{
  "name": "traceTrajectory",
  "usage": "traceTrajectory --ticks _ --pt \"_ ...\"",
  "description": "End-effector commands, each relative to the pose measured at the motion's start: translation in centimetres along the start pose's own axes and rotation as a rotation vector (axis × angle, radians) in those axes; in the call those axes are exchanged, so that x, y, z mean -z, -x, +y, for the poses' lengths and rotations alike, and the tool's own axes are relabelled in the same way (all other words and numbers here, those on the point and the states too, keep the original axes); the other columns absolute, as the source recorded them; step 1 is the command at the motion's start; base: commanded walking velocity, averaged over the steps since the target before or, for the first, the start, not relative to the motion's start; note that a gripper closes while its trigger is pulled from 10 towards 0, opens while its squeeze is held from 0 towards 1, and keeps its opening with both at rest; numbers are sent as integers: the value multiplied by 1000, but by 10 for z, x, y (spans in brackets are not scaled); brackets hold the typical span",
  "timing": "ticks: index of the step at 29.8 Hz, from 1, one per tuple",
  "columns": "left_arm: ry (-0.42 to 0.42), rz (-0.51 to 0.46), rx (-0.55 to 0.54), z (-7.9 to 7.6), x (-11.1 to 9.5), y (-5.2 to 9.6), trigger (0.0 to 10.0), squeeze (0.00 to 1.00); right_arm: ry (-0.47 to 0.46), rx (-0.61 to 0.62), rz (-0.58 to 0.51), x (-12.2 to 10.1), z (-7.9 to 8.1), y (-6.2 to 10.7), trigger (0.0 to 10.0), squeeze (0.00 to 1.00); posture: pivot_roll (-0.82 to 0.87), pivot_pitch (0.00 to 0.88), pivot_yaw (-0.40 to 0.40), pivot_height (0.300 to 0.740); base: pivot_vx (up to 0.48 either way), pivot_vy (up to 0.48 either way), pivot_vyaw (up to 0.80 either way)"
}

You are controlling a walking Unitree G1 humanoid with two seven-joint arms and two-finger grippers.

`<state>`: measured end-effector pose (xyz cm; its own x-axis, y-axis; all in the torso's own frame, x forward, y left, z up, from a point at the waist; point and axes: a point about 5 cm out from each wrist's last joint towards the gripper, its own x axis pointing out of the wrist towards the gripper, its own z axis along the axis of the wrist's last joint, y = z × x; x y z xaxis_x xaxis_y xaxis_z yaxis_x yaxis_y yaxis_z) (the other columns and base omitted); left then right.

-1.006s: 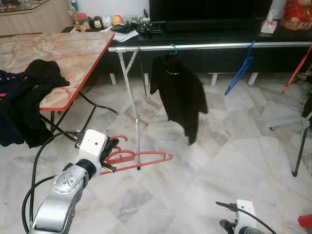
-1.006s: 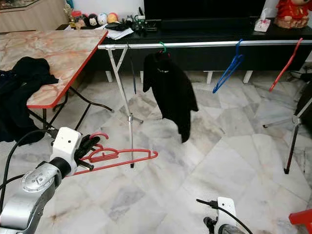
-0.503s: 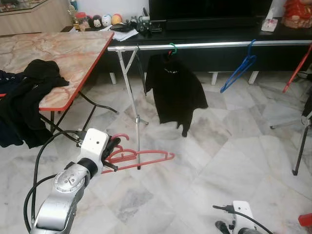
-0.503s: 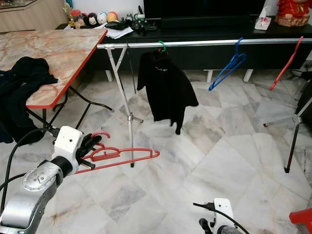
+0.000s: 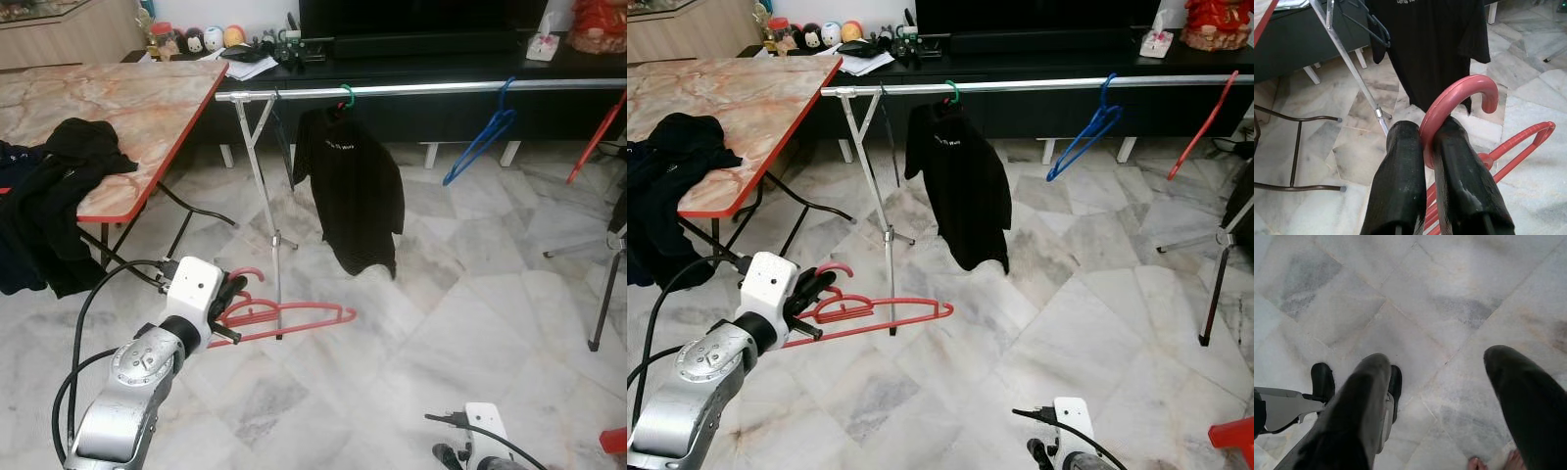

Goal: Hang hanger

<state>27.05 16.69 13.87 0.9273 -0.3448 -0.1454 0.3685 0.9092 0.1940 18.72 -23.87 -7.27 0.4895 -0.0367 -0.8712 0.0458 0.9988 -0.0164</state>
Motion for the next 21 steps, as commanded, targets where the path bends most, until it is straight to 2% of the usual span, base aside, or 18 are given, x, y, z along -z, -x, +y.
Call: traceTrajectory --ticks 1,21 --pt "-7 -15 7 1 -4 1 10000 0 -1 -9 15 7 0 0 0 0 -73 50 48 740 0 0 0" --pt "-14 -20 75 -8 -6 -1 10000 0 23 -21 6 3 4 0 0 0 -73 34 47 740 0 0 0"
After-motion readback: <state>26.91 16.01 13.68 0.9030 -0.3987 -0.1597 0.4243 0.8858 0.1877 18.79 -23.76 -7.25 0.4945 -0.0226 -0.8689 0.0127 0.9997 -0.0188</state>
